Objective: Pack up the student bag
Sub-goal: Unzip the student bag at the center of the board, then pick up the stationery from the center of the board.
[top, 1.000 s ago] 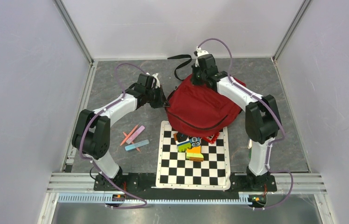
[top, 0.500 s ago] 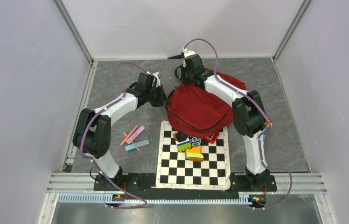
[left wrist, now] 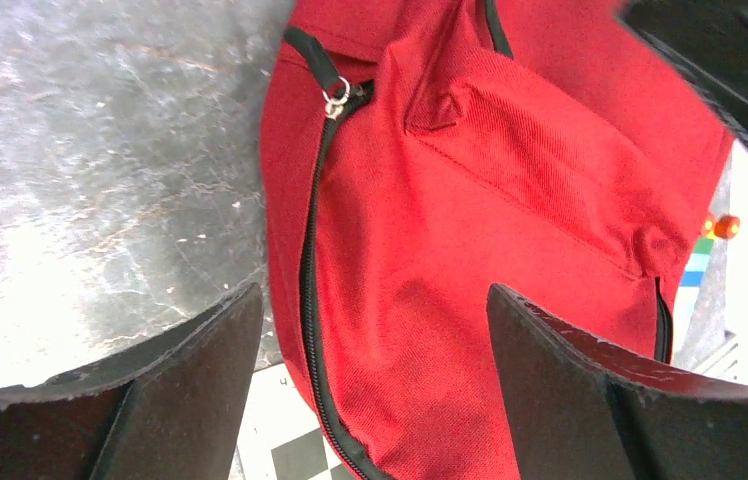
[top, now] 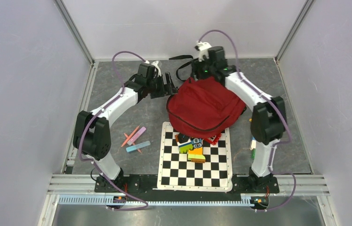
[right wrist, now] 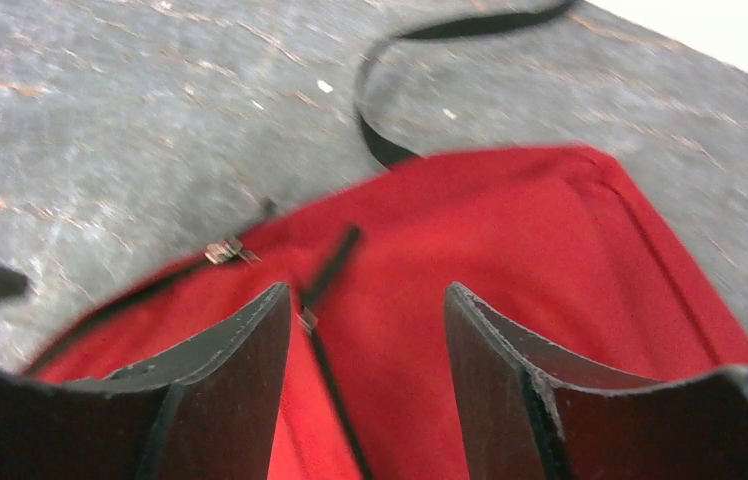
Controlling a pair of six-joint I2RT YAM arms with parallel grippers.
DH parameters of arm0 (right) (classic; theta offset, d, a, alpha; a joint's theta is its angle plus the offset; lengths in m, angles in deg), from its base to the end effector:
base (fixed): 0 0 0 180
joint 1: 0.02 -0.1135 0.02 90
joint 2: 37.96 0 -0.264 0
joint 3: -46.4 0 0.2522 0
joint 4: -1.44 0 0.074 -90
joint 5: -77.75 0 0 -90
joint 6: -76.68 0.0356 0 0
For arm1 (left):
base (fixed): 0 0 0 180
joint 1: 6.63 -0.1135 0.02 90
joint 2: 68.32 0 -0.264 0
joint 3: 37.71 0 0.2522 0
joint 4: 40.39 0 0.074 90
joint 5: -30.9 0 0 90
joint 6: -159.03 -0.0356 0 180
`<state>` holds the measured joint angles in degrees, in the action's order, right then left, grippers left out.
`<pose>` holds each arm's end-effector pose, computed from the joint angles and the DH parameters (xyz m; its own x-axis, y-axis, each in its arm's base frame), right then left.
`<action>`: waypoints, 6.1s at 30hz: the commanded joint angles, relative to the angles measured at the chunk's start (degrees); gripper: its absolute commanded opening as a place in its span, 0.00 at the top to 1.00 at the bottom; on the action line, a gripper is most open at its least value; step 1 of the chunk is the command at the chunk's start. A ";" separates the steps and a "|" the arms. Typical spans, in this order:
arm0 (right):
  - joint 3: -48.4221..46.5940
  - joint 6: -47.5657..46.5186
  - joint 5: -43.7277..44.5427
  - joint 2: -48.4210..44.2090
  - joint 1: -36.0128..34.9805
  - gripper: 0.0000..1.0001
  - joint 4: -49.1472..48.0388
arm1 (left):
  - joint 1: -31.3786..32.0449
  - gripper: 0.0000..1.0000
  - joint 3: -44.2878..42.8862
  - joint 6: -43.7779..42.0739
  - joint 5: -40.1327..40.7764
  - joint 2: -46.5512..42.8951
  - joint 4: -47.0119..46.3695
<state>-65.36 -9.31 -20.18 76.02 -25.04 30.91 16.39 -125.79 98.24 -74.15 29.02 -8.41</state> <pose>0.4259 0.2042 0.2875 -0.5116 -0.1623 -0.8438 -0.4907 0.8613 0.1318 0.3499 -0.1587 0.2633 -0.8016 -0.1715 -0.5728 0.1904 0.8349 -0.5164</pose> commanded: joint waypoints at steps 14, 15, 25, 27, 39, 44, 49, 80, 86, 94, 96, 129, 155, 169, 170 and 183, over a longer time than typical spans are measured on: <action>23.50 -7.17 -19.27 -19.29 7.44 0.38 0.95 | 4.69 0.11 -8.45 20.14 -0.82 2.86 -5.79; 24.01 -7.32 -19.09 -19.25 7.44 0.38 0.92 | 4.89 0.11 -8.23 21.34 -1.09 3.30 -6.74; 29.69 -10.36 -19.89 -22.88 7.35 0.93 -1.09 | 6.07 0.12 -8.26 29.42 -3.87 10.04 -11.26; 31.97 -10.50 -21.18 -24.67 7.06 1.00 -2.67 | 6.24 0.12 -7.88 31.18 -4.99 11.38 -12.73; 38.91 -12.36 -16.10 -26.09 -0.05 1.00 -5.00 | 7.56 0.26 -6.42 32.86 -7.45 16.01 -15.10; 38.94 -12.49 -14.83 -26.02 -0.65 1.00 -5.06 | 7.89 0.42 -5.57 30.69 -8.18 16.97 -12.08; 36.95 -13.07 -13.22 -26.97 -0.65 0.87 -3.96 | 8.35 0.65 -6.13 29.55 -9.59 18.57 -11.54; 29.23 -25.98 9.08 -24.09 -0.25 0.39 7.89 | 8.35 0.98 -8.72 25.98 -9.55 18.87 -8.91; 30.78 -26.56 11.32 -22.57 -0.64 0.40 6.75 | 8.36 0.98 -8.93 26.03 -9.33 18.65 -8.81; 35.95 -26.93 20.85 -22.17 -1.18 0.50 -7.09 | 8.30 0.98 -9.34 25.89 -9.39 18.94 -8.41; 36.51 -26.43 21.45 -22.77 -1.25 0.52 -11.18 | 8.33 0.98 -9.69 25.81 -9.39 19.11 -8.25; 38.37 -14.92 26.19 -35.10 -1.18 1.00 -22.20 | 6.40 0.06 -8.90 -9.88 11.18 -1.31 8.78; 41.97 -12.10 24.59 -36.03 -0.43 1.00 -24.10 | -12.66 0.35 10.56 -9.34 24.51 -4.77 31.35; 42.95 -10.37 23.37 -36.55 1.38 1.00 -24.49 | -12.67 0.38 12.80 -10.05 22.09 -0.58 30.04; 43.00 -10.26 23.25 -36.59 1.47 1.00 -24.49 | -12.71 0.39 12.80 -10.06 21.84 -0.44 30.03; 43.33 -9.46 22.66 -36.87 2.08 1.00 -24.49 | -12.66 0.52 11.52 -11.18 21.58 3.35 29.38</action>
<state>-21.95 -19.49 1.74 41.48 -23.68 9.64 3.82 -112.85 89.24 -52.21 31.73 22.27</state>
